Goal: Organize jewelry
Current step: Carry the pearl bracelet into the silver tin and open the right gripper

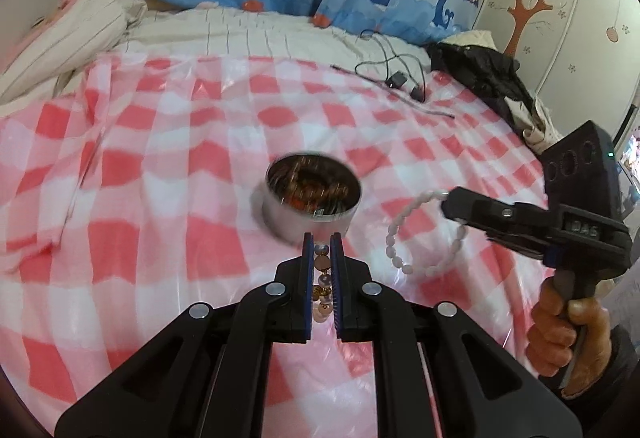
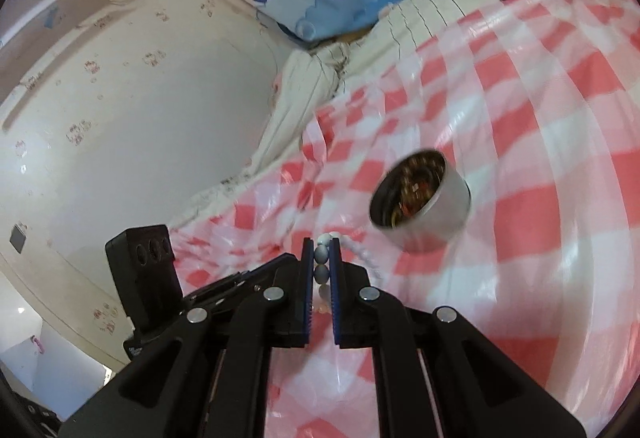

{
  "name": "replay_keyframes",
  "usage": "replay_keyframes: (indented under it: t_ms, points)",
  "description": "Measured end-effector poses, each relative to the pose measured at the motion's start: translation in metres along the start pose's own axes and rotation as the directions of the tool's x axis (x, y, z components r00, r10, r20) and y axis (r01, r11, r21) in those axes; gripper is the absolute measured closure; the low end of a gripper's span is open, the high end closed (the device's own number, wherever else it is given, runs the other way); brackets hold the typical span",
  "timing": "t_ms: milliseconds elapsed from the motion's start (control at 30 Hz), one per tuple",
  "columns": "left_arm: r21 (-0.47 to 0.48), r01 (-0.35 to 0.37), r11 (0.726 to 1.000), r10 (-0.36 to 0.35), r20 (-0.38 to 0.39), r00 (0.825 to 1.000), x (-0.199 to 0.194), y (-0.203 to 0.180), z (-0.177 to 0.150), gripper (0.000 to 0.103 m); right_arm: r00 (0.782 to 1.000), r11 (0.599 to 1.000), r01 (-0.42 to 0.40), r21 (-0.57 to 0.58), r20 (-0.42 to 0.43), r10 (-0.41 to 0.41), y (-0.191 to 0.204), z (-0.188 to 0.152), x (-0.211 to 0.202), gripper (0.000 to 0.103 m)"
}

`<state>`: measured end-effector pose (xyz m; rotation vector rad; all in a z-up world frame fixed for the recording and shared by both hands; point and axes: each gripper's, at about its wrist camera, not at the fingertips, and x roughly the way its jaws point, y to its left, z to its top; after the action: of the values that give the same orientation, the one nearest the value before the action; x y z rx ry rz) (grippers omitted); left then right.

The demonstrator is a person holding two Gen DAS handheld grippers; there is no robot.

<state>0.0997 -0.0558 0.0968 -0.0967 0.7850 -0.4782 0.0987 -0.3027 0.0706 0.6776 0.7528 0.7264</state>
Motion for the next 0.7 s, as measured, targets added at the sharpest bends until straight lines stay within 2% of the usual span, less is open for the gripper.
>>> replay_keyframes:
  t_ms: [200, 267, 333, 367, 400, 433, 467, 500, 567, 700]
  points:
    - [0.011, 0.048, 0.999, -0.048, 0.061, 0.997, 0.007, -0.012, 0.042, 0.096, 0.999, 1.0, 0.025, -0.016, 0.034, -0.024, -0.001, 0.031, 0.009, 0.095]
    - [0.001, 0.092, 0.996, -0.092, 0.096, 0.991, 0.013, -0.014, 0.055, 0.096, 0.998, 0.998, 0.05, -0.038, 0.05, -0.048, 0.001, 0.042, 0.015, 0.095]
    - [-0.031, 0.101, 0.994, -0.097, 0.107, 0.99, 0.027, -0.011, 0.062, 0.096, 0.995, 0.994, 0.081, -0.069, 0.065, -0.077, 0.005, 0.054, 0.023, 0.095]
    - [-0.059, 0.064, 0.996, -0.059, 0.083, 0.995, 0.044, -0.003, 0.064, 0.095, 0.993, 0.99, 0.108, -0.092, 0.064, -0.103, 0.006, 0.06, 0.032, 0.095]
    - [-0.075, 0.019, 0.997, -0.017, 0.023, 1.0, 0.062, 0.004, 0.062, 0.09, 0.99, 0.985, 0.136, -0.109, 0.053, -0.131, 0.006, 0.063, 0.04, 0.094]
    - [-0.089, -0.029, 0.996, 0.026, -0.039, 0.999, 0.078, 0.011, 0.058, 0.089, 0.984, 0.975, 0.18, -0.127, 0.008, -0.18, 0.003, 0.066, 0.058, 0.088]
    - [-0.106, -0.058, 0.993, 0.051, -0.072, 0.996, 0.086, 0.018, 0.053, 0.089, 0.976, 0.97, 0.207, -0.128, -0.042, -0.214, -0.002, 0.067, 0.071, 0.07]
    - [-0.116, -0.075, 0.99, 0.065, -0.092, 0.994, 0.087, 0.024, 0.046, 0.089, 0.968, 0.965, 0.232, -0.122, -0.073, -0.242, -0.009, 0.065, 0.08, 0.065]
    - [-0.086, -0.103, 0.991, 0.096, -0.082, 0.992, 0.076, 0.027, 0.034, 0.083, 0.961, 0.962, 0.257, -0.098, -0.078, -0.264, -0.019, 0.057, 0.08, 0.065]
    - [-0.059, -0.162, 0.985, 0.16, -0.032, 0.987, 0.04, 0.031, 0.002, 0.055, 0.968, 0.966, 0.246, -0.075, -0.034, -0.249, -0.018, 0.047, 0.048, 0.063]
